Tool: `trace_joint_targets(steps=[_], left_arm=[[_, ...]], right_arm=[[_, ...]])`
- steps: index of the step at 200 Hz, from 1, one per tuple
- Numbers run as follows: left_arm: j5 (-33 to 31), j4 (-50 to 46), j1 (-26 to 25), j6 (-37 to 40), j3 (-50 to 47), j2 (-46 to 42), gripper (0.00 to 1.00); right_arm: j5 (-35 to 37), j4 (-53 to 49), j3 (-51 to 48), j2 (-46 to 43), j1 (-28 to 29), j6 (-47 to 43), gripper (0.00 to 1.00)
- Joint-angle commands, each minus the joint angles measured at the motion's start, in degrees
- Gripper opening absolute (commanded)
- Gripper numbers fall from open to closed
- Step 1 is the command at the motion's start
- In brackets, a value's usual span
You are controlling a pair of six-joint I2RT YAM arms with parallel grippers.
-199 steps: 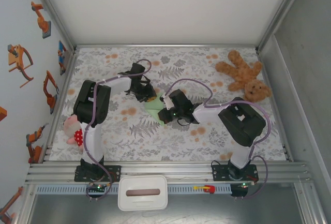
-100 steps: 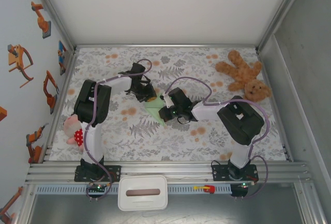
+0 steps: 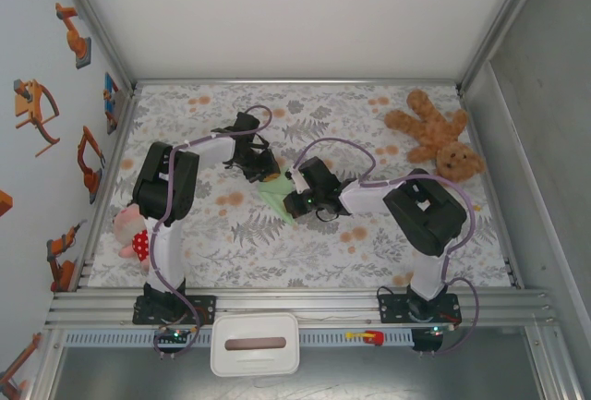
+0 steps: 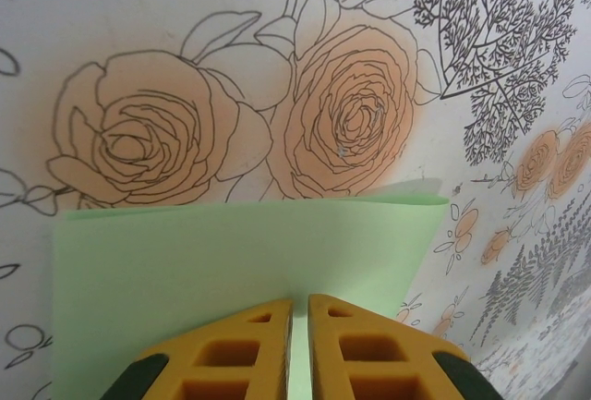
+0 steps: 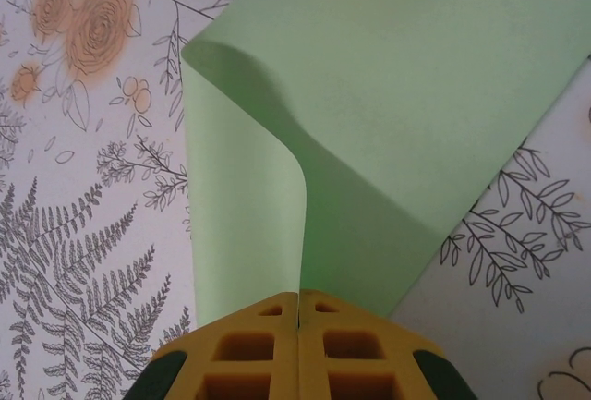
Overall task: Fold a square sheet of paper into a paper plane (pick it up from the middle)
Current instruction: Third fold the triangle at the center of the table.
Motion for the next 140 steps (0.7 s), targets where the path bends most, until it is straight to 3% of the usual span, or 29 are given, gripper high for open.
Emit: trace_joint_targets(steps=[1,83,140], left_arm=[[-0.5,-3.39,-0.48,0.98,0.01,2.71,0.15],[-0.96,0.58,2.1,-1.45,-2.67,-5.32,0.21],[-1.94,-0.29,2.51,-1.21,-4.87,-2.5,0.17]], right_arm=[[0.07,-0.96,1.67,1.17,-0.35,-0.11,0.0],[-1.45,-0.41,1.59,0.88,-0.44,0.02,0.0],[-2.44,0.56,1.81,1.37,-0.5,0.08,0.0]])
